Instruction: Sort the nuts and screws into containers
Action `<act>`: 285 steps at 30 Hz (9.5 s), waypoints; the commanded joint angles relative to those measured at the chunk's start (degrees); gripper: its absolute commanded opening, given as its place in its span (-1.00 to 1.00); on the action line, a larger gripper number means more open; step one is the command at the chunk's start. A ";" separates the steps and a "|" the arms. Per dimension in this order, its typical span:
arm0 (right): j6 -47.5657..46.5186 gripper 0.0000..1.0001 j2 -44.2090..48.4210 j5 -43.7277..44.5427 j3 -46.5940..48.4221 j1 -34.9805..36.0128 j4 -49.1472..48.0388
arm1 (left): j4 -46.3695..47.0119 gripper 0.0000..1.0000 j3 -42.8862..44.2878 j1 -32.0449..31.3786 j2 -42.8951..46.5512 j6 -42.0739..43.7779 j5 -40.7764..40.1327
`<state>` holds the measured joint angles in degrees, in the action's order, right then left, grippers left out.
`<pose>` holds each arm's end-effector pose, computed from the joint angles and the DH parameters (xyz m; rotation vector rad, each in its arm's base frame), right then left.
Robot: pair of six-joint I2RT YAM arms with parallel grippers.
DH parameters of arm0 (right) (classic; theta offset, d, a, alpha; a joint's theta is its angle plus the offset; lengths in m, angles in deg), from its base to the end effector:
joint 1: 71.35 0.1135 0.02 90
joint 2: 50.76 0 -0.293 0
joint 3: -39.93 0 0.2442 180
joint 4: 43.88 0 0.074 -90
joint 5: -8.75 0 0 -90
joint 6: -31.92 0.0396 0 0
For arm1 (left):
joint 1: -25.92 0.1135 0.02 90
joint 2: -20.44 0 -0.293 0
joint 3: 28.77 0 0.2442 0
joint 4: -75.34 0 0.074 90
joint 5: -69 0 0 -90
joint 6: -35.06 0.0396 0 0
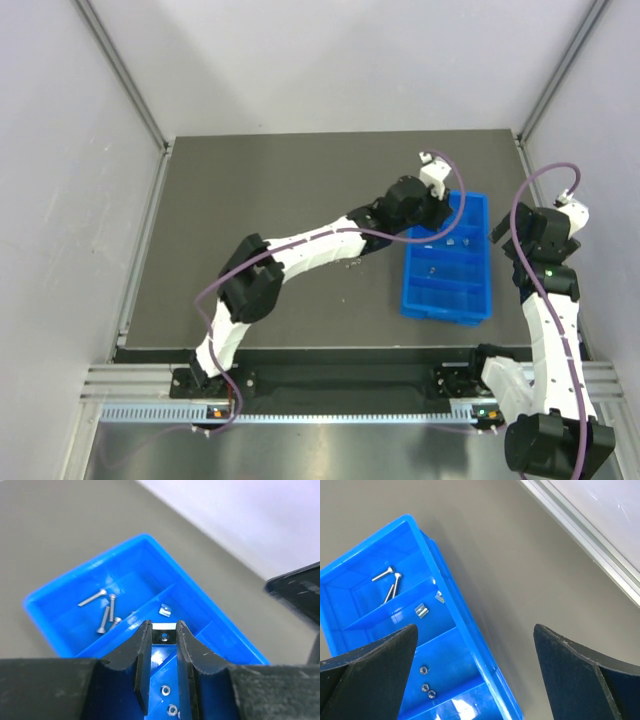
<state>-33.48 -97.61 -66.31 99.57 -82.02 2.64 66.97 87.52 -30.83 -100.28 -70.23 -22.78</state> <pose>0.1466 -0.0380 0.3190 0.7895 1.9894 -0.1394 0.2883 -0.4375 0.3214 0.6437 1.7668 -0.8590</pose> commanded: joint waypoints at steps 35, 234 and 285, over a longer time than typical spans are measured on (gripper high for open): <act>-0.25 0.99 0.36 -0.70 -1.20 -0.05 -3.82 | -22.02 0.51 -19.76 3.75 22.10 -7.38 -15.11; 1.85 0.99 5.54 0.53 1.61 -0.13 0.93 | -30.03 -0.79 -6.00 0.60 12.53 -13.19 -6.48; 0.19 0.99 3.26 -0.61 1.35 -0.13 0.84 | -21.76 0.36 -37.46 14.74 26.08 1.39 -6.57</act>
<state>-32.56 -94.44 -67.41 100.73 -82.02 6.38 37.76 50.52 -15.96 -74.34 -79.49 -35.48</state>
